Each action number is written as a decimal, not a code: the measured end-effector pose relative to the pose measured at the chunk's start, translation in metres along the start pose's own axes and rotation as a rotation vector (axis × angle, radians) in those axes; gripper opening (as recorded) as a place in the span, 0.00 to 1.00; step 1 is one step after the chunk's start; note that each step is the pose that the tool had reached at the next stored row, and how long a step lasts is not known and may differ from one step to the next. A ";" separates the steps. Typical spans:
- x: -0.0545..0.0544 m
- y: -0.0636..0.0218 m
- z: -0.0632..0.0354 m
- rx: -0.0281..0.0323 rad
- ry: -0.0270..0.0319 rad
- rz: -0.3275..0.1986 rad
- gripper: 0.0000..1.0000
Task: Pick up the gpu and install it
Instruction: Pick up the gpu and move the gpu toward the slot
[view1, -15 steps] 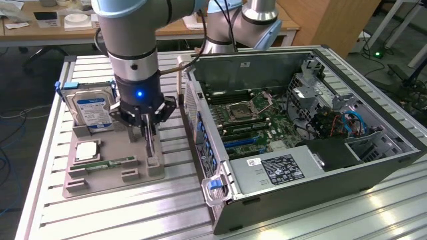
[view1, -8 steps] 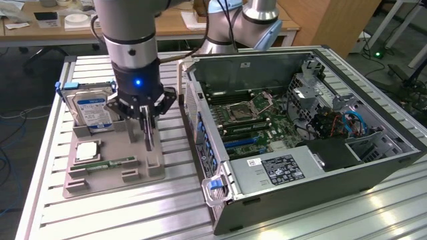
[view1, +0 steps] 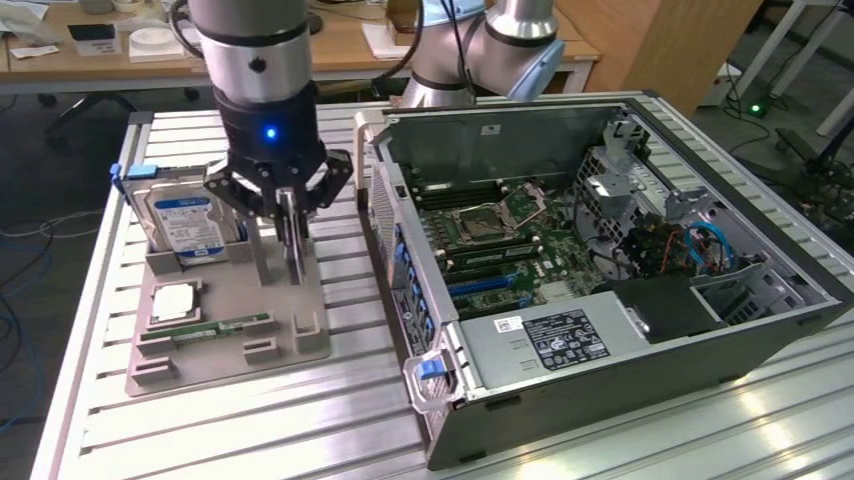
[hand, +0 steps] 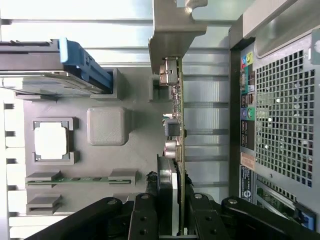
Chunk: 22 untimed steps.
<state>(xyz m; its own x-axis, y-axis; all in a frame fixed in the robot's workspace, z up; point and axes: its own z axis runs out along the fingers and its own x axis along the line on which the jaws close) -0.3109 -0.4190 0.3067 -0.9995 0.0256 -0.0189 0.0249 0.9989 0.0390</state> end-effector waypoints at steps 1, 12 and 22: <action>0.000 0.0001 -0.0036 0.0000 0.0000 0.000 0.28; -0.001 0.0017 -0.0435 -0.0003 0.0002 0.000 0.28; -0.002 0.0032 -0.0823 -0.0011 0.0001 0.000 0.28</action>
<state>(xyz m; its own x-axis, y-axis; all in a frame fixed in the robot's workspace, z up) -0.3110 -0.4190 0.3891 -0.9995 0.0256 -0.0188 0.0249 0.9989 0.0402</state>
